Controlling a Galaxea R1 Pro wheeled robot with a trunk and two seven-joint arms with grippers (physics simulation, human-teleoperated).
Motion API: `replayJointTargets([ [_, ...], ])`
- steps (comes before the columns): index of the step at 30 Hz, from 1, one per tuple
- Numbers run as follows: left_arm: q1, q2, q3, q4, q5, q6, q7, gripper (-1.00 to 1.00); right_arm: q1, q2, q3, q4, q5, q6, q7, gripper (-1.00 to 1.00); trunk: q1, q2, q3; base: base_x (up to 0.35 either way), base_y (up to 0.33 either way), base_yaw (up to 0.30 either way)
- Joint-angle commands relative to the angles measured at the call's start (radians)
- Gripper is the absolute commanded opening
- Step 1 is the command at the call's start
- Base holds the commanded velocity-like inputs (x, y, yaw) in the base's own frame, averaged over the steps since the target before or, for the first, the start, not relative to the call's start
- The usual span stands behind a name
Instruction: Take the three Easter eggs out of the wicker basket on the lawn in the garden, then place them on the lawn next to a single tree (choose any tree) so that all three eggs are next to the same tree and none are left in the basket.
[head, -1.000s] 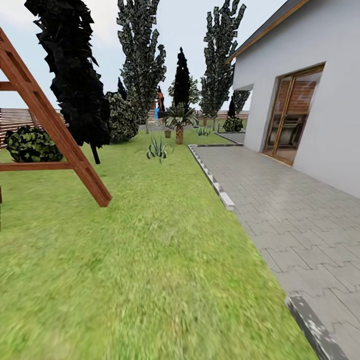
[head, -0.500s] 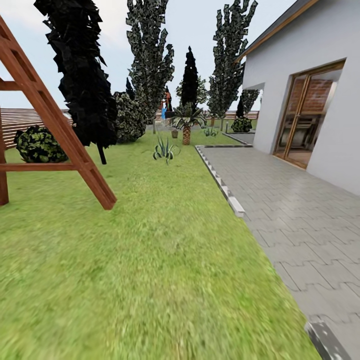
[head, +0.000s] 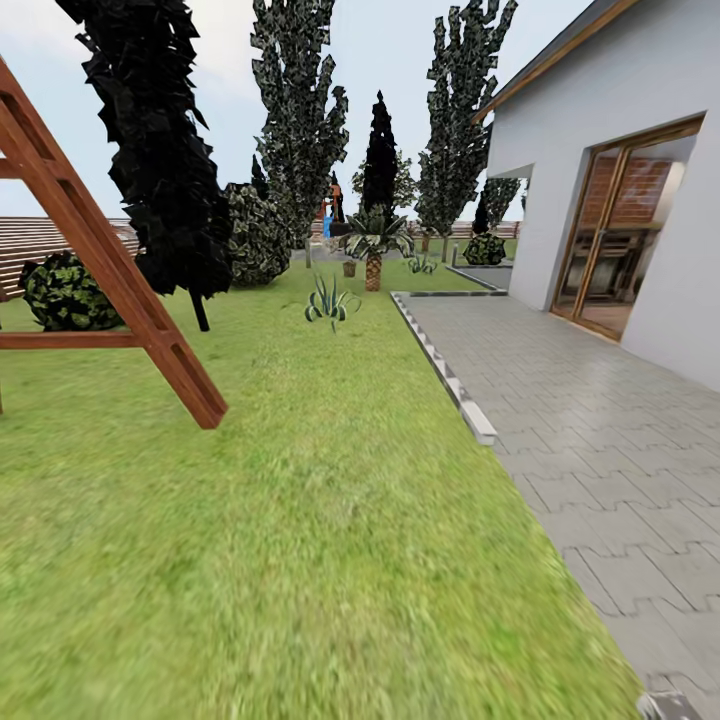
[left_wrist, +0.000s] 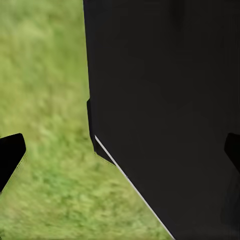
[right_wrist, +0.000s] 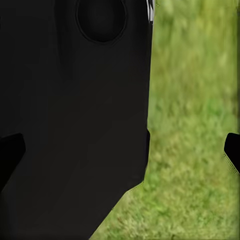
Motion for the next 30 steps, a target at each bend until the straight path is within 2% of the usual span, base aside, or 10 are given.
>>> replayJointTargets([
  [1, 0.001, 0.000, 0.000, -0.002, -0.001, 0.000, 0.000, 1.00, 0.000, 0.000, 0.000, 0.000, 0.000, 0.000, 0.000, 1.00, 0.001, 0.000, -0.001, 0.333, 0.000, 0.000],
  [30, 0.001, 0.000, 0.000, -0.002, -0.001, 0.000, 0.000, 1.00, 0.000, 0.000, 0.000, 0.000, 0.000, 0.000, 0.000, 1.00, 0.001, 0.000, -0.001, 0.333, 0.000, 0.000],
])
